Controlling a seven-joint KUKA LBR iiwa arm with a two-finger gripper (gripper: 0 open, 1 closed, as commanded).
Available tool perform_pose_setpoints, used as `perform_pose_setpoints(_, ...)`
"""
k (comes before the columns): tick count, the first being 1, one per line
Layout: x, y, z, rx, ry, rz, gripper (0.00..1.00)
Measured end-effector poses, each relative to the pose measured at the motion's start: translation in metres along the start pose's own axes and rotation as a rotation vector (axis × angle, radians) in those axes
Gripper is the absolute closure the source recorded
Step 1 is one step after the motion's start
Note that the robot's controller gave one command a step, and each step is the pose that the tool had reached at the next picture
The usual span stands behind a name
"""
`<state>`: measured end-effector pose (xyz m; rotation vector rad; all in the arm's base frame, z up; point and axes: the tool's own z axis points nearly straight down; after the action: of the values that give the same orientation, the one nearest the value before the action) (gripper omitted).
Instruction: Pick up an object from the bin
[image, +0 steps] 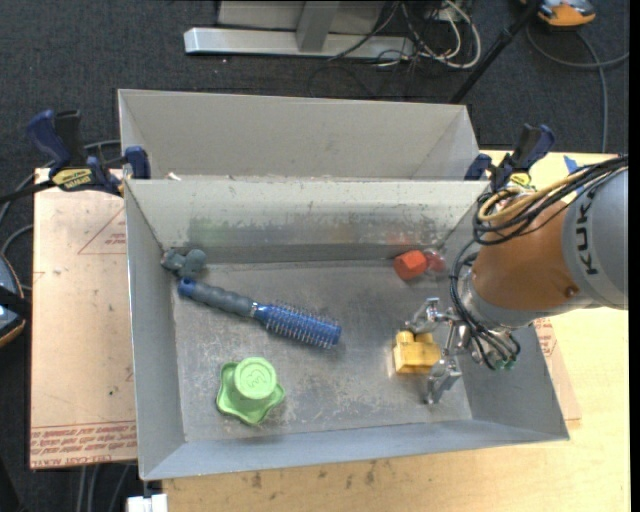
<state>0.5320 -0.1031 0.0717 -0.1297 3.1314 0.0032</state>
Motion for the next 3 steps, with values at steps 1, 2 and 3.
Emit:
perform_pose_setpoints(1, 0.01, 0.009, -0.03, 0.001, 0.004, -0.008, 0.0)
perform_pose_setpoints(2, 0.013, 0.002, -0.031, 0.002, 0.005, 0.213, 0.0)
perform_pose_setpoints(3, 0.017, 0.009, -0.002, 0.002, 0.001, 0.322, 0.0)
